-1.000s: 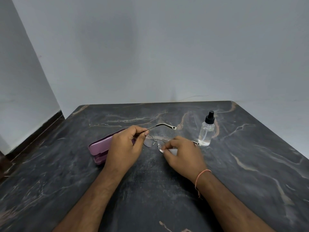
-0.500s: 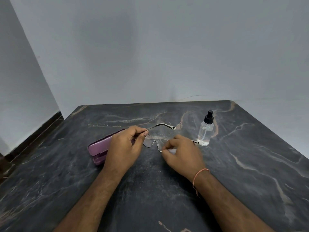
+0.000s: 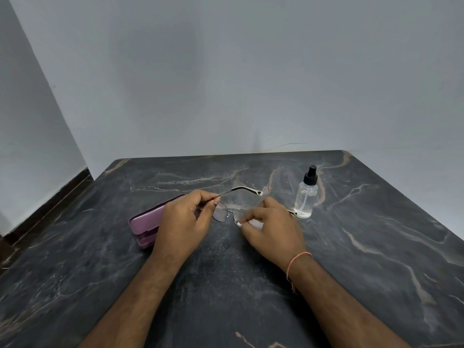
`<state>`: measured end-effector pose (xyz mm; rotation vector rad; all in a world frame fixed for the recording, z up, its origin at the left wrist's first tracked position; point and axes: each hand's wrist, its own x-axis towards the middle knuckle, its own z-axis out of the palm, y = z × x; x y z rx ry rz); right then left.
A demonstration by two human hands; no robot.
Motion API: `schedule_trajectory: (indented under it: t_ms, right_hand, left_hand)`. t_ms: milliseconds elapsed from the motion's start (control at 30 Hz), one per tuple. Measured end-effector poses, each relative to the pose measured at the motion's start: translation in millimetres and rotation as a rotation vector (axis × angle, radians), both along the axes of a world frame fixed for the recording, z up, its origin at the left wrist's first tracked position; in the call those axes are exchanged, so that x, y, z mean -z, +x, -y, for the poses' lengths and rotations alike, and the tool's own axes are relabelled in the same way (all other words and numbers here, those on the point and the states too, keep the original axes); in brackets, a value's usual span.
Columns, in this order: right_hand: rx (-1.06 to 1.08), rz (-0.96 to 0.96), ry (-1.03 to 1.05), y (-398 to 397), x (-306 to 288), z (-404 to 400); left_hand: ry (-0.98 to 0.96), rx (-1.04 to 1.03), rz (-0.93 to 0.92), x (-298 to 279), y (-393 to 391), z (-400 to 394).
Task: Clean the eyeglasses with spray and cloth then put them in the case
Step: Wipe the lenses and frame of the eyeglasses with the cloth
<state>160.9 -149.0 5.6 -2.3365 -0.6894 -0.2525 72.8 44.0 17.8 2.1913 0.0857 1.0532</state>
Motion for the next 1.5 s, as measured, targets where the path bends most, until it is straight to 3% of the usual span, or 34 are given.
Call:
schedule_trajectory:
  t_ms: [300, 500, 867, 1200, 1400, 1500]
  right_hand:
    - [0.063, 0.052, -0.121, 3.3, 1.7, 0.3]
    - [0.052, 0.036, -0.014, 2.5, -0.9, 0.6]
    - [0.075, 0.032, -0.119, 3.5, -0.7, 0.6]
    - [0.101, 0.014, -0.089, 6.4, 1.2, 1.4]
    - [0.050, -0.067, 0.097, 3.1, -2.6, -0.5]
    - [0.057, -0.096, 0.074, 2.5, -2.1, 0.5]
  left_hand:
    - [0.015, -0.001, 0.014, 0.0, 0.4, 2.3]
    - [0.037, 0.018, 0.013, 0.3, 0.2, 1.4]
    - [0.041, 0.002, 0.020, -1.7, -1.5, 2.2]
    - [0.050, 0.038, 0.018, 0.1, 0.9, 0.9]
    - [0.046, 0.047, 0.030, 1.0, 1.9, 1.8]
    - [0.059, 0.034, 0.028, -0.1, 1.5, 2.6]
